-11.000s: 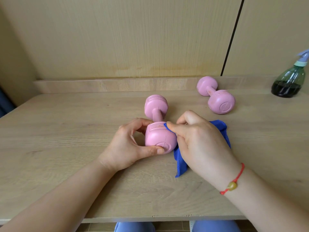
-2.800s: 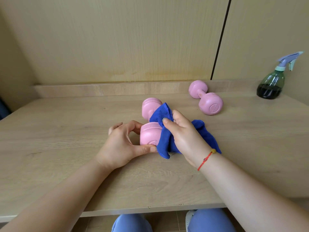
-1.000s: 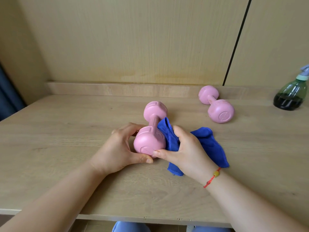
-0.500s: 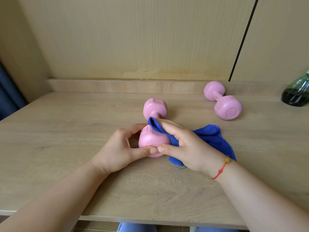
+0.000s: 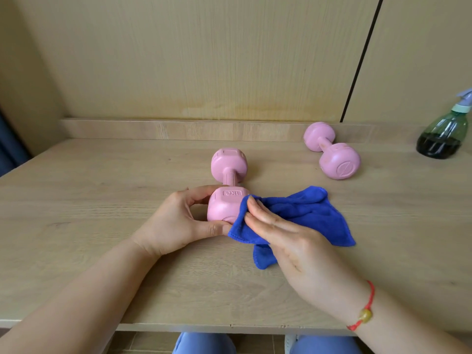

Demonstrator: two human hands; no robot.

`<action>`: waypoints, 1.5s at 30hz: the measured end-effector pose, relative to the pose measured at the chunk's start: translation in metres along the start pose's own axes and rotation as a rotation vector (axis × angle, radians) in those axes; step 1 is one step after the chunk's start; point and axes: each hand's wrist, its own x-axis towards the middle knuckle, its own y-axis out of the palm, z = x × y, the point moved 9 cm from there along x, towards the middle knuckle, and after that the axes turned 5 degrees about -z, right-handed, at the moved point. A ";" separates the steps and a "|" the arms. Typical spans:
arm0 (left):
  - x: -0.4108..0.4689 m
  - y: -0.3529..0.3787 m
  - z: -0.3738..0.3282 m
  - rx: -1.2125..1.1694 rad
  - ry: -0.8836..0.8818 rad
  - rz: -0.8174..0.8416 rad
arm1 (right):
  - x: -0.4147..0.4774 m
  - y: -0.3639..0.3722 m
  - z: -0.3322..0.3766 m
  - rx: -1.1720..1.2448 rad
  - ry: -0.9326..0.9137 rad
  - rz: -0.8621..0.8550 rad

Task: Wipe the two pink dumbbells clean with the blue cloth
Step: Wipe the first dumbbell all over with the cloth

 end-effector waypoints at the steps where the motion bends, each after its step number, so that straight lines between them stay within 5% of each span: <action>1: 0.000 -0.001 0.001 0.021 -0.001 0.004 | 0.000 -0.006 -0.008 0.114 0.093 -0.034; 6: 0.000 -0.001 0.011 0.009 -0.018 0.032 | 0.012 -0.041 -0.059 0.408 0.564 -0.358; 11: 0.003 -0.032 0.020 0.070 -0.038 -0.296 | 0.072 -0.029 -0.033 0.567 0.428 -0.303; 18: 0.003 -0.049 0.031 0.072 -0.098 -0.463 | 0.086 0.031 -0.015 0.200 0.343 0.261; 24: 0.004 -0.039 0.027 -0.250 -0.110 -0.420 | 0.079 0.024 -0.012 0.090 0.225 0.158; 29: 0.005 -0.034 0.031 -0.271 -0.144 -0.374 | 0.077 0.009 -0.015 0.171 0.246 -0.050; 37: 0.006 -0.029 0.024 -0.225 -0.084 -0.338 | 0.071 0.002 0.015 -0.144 -0.099 -0.107; 41: 0.007 -0.033 0.026 -0.211 -0.089 -0.387 | 0.077 -0.013 0.012 0.198 0.086 -0.127; 45: 0.005 -0.036 0.026 -0.176 -0.113 -0.411 | 0.079 -0.002 -0.016 0.100 0.360 -0.033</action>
